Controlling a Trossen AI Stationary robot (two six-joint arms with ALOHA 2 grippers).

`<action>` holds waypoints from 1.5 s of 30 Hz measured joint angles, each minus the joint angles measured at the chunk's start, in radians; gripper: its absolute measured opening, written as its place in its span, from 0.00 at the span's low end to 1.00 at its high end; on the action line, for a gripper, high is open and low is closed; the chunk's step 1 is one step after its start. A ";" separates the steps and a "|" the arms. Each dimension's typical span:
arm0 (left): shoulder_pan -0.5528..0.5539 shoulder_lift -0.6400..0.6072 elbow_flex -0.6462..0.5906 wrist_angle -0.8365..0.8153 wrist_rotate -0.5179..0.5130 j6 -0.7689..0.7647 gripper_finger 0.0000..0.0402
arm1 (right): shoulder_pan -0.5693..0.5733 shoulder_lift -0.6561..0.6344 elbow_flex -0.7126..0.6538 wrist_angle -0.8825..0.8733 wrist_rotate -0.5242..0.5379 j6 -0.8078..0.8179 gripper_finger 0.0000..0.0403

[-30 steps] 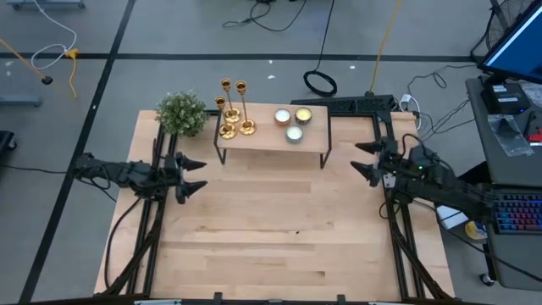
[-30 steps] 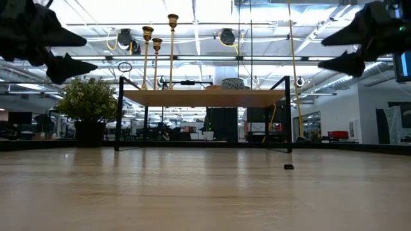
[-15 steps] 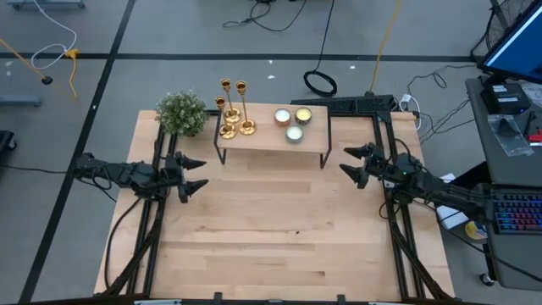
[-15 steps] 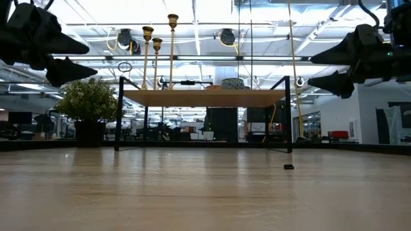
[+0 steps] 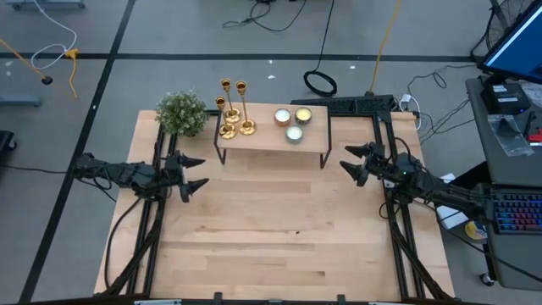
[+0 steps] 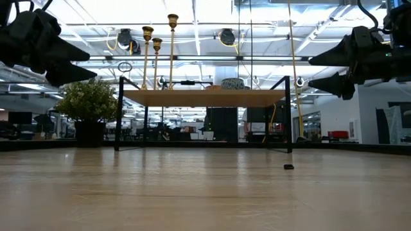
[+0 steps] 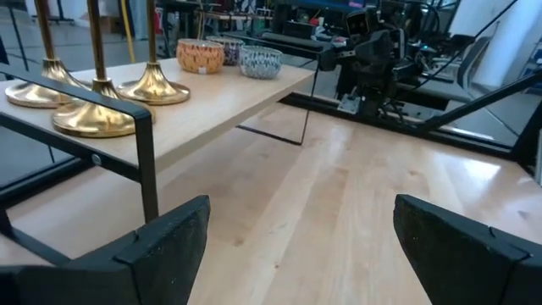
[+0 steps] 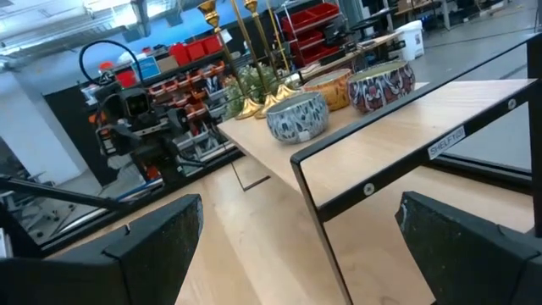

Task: Pick & Place candle stick holders
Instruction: Return to Home Position

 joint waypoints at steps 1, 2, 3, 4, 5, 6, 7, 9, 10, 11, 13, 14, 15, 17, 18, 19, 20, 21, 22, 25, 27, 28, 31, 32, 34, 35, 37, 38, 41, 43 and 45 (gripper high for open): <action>0.000 0.000 0.000 -0.004 0.000 0.000 0.91 | 0.000 0.000 0.000 0.000 0.000 0.000 0.94; 0.000 0.000 0.000 -0.011 0.000 -0.002 0.91 | 0.000 0.000 0.000 -0.001 0.000 0.000 0.94; 0.000 0.000 0.000 -0.017 0.000 -0.005 0.91 | 0.000 0.000 0.000 -0.001 0.000 0.000 0.94; 0.000 0.001 0.000 -0.018 0.000 -0.007 0.91 | 0.000 0.000 -0.001 -0.001 0.000 0.000 0.94; 0.000 0.001 0.000 -0.017 0.000 -0.007 0.91 | 0.000 0.000 -0.001 -0.001 0.000 0.000 0.94; 0.000 0.001 0.000 -0.017 0.000 -0.005 0.91 | 0.000 0.000 -0.001 -0.001 0.000 0.000 0.94; 0.000 0.001 0.000 -0.017 0.000 -0.004 0.91 | 0.000 0.000 -0.001 -0.002 0.000 0.000 0.94; 0.000 0.002 0.000 -0.017 0.000 -0.001 0.91 | 0.000 0.000 -0.002 -0.002 0.000 0.000 0.94; 0.000 0.002 0.000 -0.017 0.000 -0.001 0.91 | 0.000 0.000 -0.002 -0.002 0.000 0.000 0.94; 0.000 0.002 0.000 -0.017 0.000 -0.002 0.91 | 0.000 0.000 -0.002 -0.003 0.000 0.000 0.94; 0.000 0.002 0.000 -0.017 0.000 -0.002 0.91 | 0.000 0.000 -0.002 -0.003 0.000 0.000 0.94; 0.000 0.002 0.000 -0.016 0.000 -0.002 0.91 | 0.000 0.000 -0.002 -0.004 0.000 0.000 0.94; 0.000 0.002 0.000 -0.016 0.000 -0.002 0.91 | 0.000 0.000 -0.002 -0.004 0.000 0.000 0.94; 0.000 0.002 0.000 -0.016 0.000 -0.002 0.91 | 0.000 0.000 -0.002 -0.004 0.000 0.000 0.94; 0.000 0.002 0.000 -0.016 0.000 -0.002 0.91 | 0.000 0.000 -0.002 -0.004 0.000 0.000 0.94; 0.000 0.002 0.000 -0.016 0.000 -0.002 0.91 | 0.000 0.000 -0.002 -0.004 0.000 0.000 0.94; 0.000 0.002 0.000 -0.016 0.000 -0.002 0.91 | 0.000 0.000 -0.002 -0.005 0.000 0.000 0.94; 0.000 0.002 0.000 -0.016 0.000 -0.002 0.91 | 0.000 0.000 -0.002 -0.005 0.000 0.000 0.94; 0.000 0.002 0.000 -0.016 0.000 -0.002 0.91 | 0.000 0.000 -0.002 -0.005 0.000 0.000 0.94; 0.000 0.002 0.000 -0.015 0.000 -0.002 0.91 | 0.000 0.000 -0.002 -0.006 0.000 0.000 0.94; 0.000 0.002 0.000 -0.015 0.000 -0.002 0.91 | 0.000 0.000 -0.002 -0.006 0.000 0.000 0.94; 0.000 0.002 0.000 -0.015 0.000 -0.002 0.91 | 0.000 0.000 -0.002 -0.006 0.000 0.000 0.94; 0.000 0.002 0.000 -0.015 0.000 -0.002 0.91 | 0.000 0.000 -0.002 -0.006 0.000 0.000 0.94; 0.000 0.002 0.000 -0.015 0.000 -0.002 0.91 | 0.000 0.000 -0.002 -0.006 0.000 0.000 0.94; 0.000 0.002 0.000 -0.015 0.000 -0.002 0.91 | 0.000 0.000 -0.003 -0.006 0.000 0.000 0.94; 0.000 0.002 0.000 -0.015 0.000 -0.002 0.91 | 0.000 0.000 -0.003 -0.006 0.000 0.000 0.94; 0.000 0.002 0.000 -0.015 0.000 -0.002 0.91 | 0.000 0.000 -0.003 -0.006 0.000 0.000 0.94; 0.000 0.002 0.000 -0.015 0.000 -0.002 0.91 | 0.000 0.000 -0.003 -0.006 0.000 0.000 0.94; 0.000 0.002 0.000 -0.015 0.000 -0.002 0.91 | 0.000 0.000 -0.003 -0.006 0.000 0.000 0.94; 0.000 0.002 0.000 -0.015 0.000 -0.002 0.91 | 0.000 0.000 -0.003 -0.006 0.000 0.000 0.94; 0.000 0.002 0.000 -0.015 0.000 -0.002 0.91 | 0.000 0.000 -0.003 -0.006 0.000 0.000 0.94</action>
